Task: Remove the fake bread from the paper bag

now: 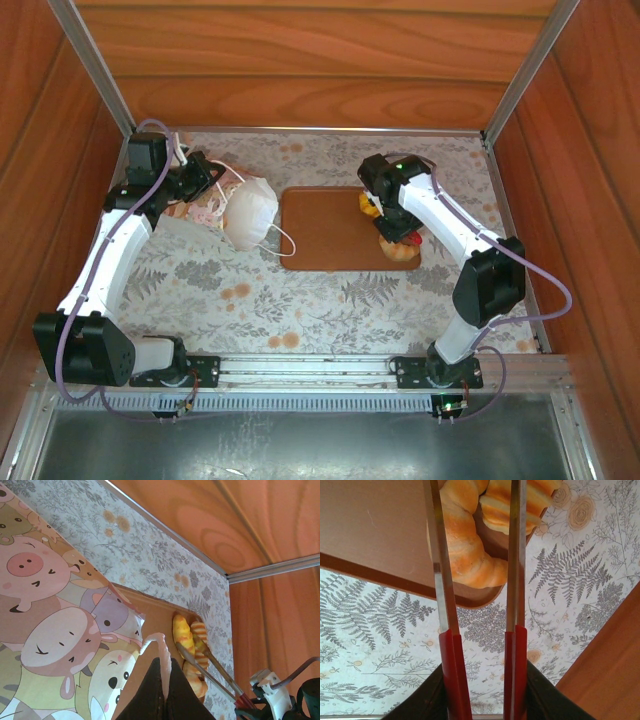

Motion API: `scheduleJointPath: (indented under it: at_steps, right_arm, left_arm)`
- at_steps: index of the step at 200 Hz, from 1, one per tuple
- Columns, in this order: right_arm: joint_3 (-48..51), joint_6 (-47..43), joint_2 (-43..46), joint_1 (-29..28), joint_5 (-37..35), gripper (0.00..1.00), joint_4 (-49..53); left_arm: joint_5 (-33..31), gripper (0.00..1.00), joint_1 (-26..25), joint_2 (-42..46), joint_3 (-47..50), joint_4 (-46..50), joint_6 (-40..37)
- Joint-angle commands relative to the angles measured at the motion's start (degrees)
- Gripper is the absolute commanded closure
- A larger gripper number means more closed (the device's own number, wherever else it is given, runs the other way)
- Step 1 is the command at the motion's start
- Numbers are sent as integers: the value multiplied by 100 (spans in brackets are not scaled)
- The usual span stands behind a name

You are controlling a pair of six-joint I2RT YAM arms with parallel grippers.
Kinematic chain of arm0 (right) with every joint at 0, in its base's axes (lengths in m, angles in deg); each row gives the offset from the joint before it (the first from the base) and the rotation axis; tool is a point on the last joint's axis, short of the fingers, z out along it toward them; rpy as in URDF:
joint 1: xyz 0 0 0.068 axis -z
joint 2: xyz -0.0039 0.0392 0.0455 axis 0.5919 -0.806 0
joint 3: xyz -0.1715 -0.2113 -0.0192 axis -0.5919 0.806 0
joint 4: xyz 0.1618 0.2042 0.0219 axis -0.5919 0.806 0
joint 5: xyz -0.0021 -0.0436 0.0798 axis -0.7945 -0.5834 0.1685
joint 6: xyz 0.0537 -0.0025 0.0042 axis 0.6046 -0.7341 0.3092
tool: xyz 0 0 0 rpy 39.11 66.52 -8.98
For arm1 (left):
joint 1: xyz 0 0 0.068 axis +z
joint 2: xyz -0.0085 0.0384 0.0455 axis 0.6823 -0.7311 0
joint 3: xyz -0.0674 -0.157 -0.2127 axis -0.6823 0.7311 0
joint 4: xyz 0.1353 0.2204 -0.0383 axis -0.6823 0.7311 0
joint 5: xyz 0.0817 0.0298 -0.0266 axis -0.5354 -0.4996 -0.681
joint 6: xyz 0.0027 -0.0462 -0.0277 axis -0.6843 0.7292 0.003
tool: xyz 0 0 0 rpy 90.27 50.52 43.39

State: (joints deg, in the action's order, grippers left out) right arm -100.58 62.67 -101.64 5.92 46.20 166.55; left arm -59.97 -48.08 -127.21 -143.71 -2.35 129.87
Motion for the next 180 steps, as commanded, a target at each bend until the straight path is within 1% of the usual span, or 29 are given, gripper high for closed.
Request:
scheduleJointPath:
  at_steps: [1, 51, 80, 84, 136, 151, 162, 180]
  right_arm:
    - [-96, 206, 123, -13, -181, 65, 200]
    - [-299, 285, 156, -13, -15, 61, 152]
    - [-407, 242, 181, -11, 18, 60, 127]
    - [-419, 243, 366, -11, 39, 59, 122]
    - [-431, 233, 694, -13, 247, 59, 84]
    - [-364, 153, 899, -13, 568, 59, -89]
    - [-284, 111, 1091, -15, 933, 60, -287]
    - [-131, 61, 1404, -22, 1776, 60, -655]
  left_arm:
    - [21, 100, -3, 15, -42, -79, -95]
    - [20, 100, -5, 30, -57, -79, -98]
    - [8, 100, -4, 44, -66, -79, -86]
    - [5, 100, 1, 49, -70, -73, -87]
    - [-30, 100, -2, 110, -40, -78, -43]
    - [-68, 100, -2, 148, -17, -79, -49]
    - [-111, 100, 1, 191, 26, -74, -20]
    - [-145, 100, 3, 273, 74, -75, 15]
